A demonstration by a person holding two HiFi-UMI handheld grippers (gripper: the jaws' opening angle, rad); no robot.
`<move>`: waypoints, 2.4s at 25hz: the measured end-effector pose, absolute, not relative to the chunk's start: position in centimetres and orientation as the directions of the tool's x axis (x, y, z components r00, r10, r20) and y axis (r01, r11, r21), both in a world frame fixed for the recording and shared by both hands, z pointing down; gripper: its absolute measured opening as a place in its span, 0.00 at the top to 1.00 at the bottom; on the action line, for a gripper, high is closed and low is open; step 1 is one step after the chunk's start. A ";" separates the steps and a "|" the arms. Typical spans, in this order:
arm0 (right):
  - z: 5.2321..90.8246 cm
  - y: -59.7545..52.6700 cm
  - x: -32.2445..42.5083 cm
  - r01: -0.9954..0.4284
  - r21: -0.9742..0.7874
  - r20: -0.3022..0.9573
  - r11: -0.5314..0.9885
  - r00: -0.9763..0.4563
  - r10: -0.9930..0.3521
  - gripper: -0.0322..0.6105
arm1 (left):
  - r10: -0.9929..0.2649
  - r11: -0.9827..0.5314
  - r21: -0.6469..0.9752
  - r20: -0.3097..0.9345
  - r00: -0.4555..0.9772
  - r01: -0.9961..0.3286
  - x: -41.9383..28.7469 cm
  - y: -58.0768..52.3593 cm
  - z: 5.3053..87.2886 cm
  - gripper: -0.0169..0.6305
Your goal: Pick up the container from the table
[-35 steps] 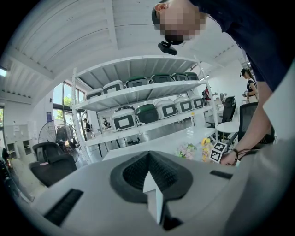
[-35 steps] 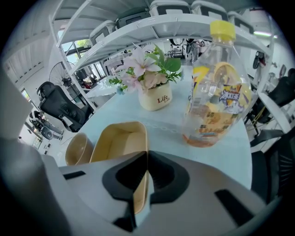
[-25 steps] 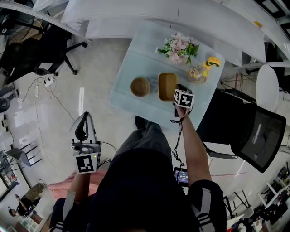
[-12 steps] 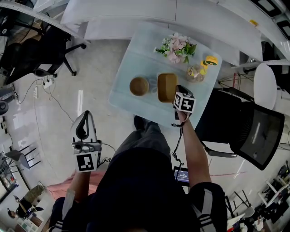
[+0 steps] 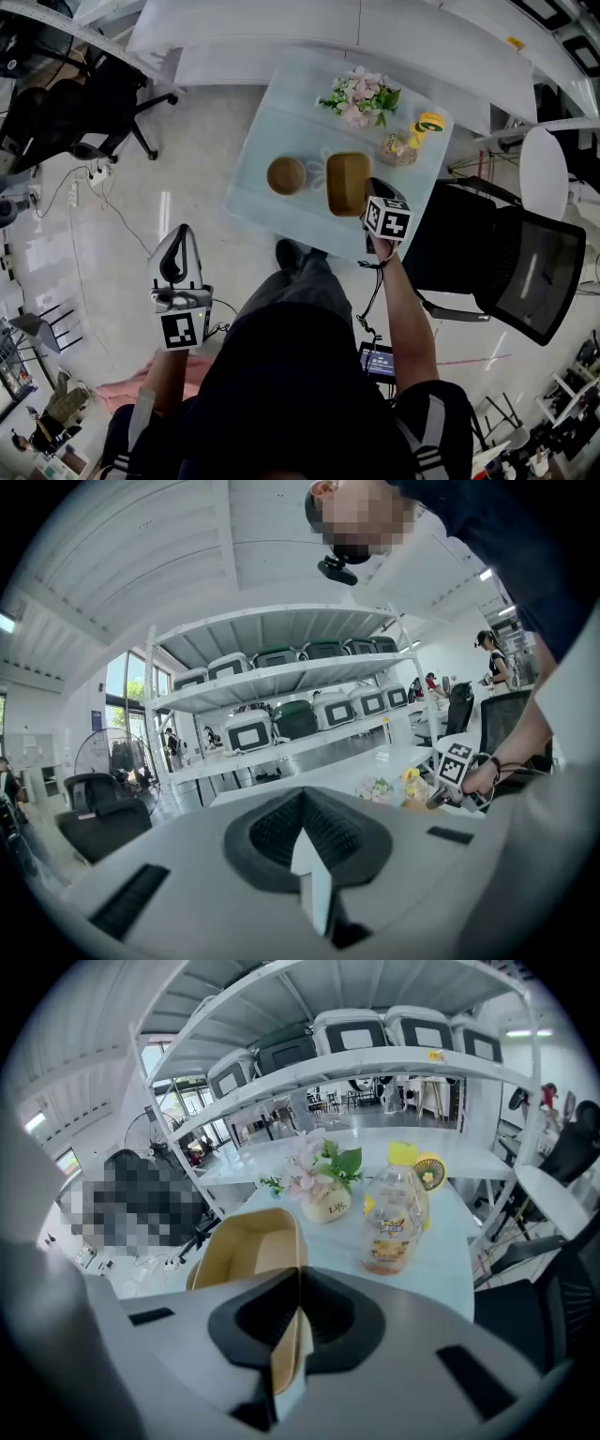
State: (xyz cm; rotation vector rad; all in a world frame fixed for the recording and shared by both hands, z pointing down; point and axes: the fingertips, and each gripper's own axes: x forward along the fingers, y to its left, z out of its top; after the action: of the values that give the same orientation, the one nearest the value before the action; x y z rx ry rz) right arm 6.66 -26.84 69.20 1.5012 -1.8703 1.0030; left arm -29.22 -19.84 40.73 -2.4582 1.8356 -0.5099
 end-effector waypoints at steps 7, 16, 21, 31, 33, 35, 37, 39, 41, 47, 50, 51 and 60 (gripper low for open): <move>67.0 -25.6 6.3 -0.963 -0.241 0.787 0.123 -0.268 -0.556 0.93 | -0.939 -0.304 -0.213 0.229 0.255 -0.928 -28.9 -18.8 40.4 0.97; 63.2 -24.4 5.6 -0.952 -0.266 0.769 0.154 -0.306 -0.561 0.93 | -0.944 -0.301 -0.221 0.208 0.257 -0.928 -28.8 -17.3 39.8 0.97; 61.3 -23.5 5.1 -0.945 -0.284 0.767 0.162 -0.325 -0.553 0.93 | -0.947 -0.289 -0.201 0.202 0.249 -0.936 -28.9 -16.8 39.4 0.97; 56.9 -22.1 4.5 -0.936 -0.303 0.734 0.177 -0.348 -0.583 0.93 | -0.950 -0.290 -0.196 0.181 0.256 -0.937 -29.1 -15.7 38.8 0.97; 55.6 -21.9 4.4 -0.936 -0.297 0.718 0.187 -0.348 -0.603 0.93 | -0.950 -0.292 -0.195 0.175 0.259 -0.936 -28.9 -15.6 38.6 0.97; 54.3 -21.6 4.3 -0.935 -0.297 0.698 0.195 -0.352 -0.623 0.93 | -0.950 -0.292 -0.193 0.170 0.262 -0.937 -28.9 -15.5 38.5 0.97; 53.2 -21.4 4.1 -0.932 -0.299 0.680 0.203 -0.357 -0.640 0.93 | -0.951 -0.292 -0.192 0.165 0.262 -0.937 -28.9 -15.3 38.3 0.97; 52.1 -21.1 3.9 -0.930 -0.302 0.666 0.210 -0.364 -0.651 0.93 | -0.951 -0.291 -0.192 0.163 0.262 -0.937 -28.9 -15.2 38.1 0.97; 50.9 -20.9 3.7 -0.927 -0.306 0.648 0.216 -0.369 -0.666 0.93 | -0.952 -0.291 -0.191 0.161 0.262 -0.938 -28.9 -15.1 38.0 0.97; 47.8 -20.1 3.4 -0.924 -0.306 0.578 0.229 -0.371 -0.726 0.93 | -0.952 -0.294 -0.184 0.145 0.270 -0.938 -28.8 -14.7 37.6 0.97; 46.5 -19.6 3.4 -0.924 -0.306 0.548 0.229 -0.368 -0.752 0.93 | -0.951 -0.302 -0.198 0.134 0.280 -0.932 -28.8 -14.6 37.4 0.97; 46.0 -19.4 3.4 -0.924 -0.305 0.537 0.230 -0.366 -0.760 0.93 | -0.951 -0.301 -0.191 0.135 0.278 -0.934 -28.8 -14.6 37.3 0.97; 41.5 -17.5 3.5 -0.928 -0.273 0.426 0.253 -0.352 -0.833 0.93 | -0.951 -0.305 -0.174 0.114 0.289 -0.936 -28.2 -14.3 36.7 0.97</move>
State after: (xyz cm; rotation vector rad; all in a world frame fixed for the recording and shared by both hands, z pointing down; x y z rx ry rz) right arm 3.45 -17.53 41.54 1.6600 -2.3246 0.7205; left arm -28.18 -14.31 36.72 -2.4621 1.8065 -0.3006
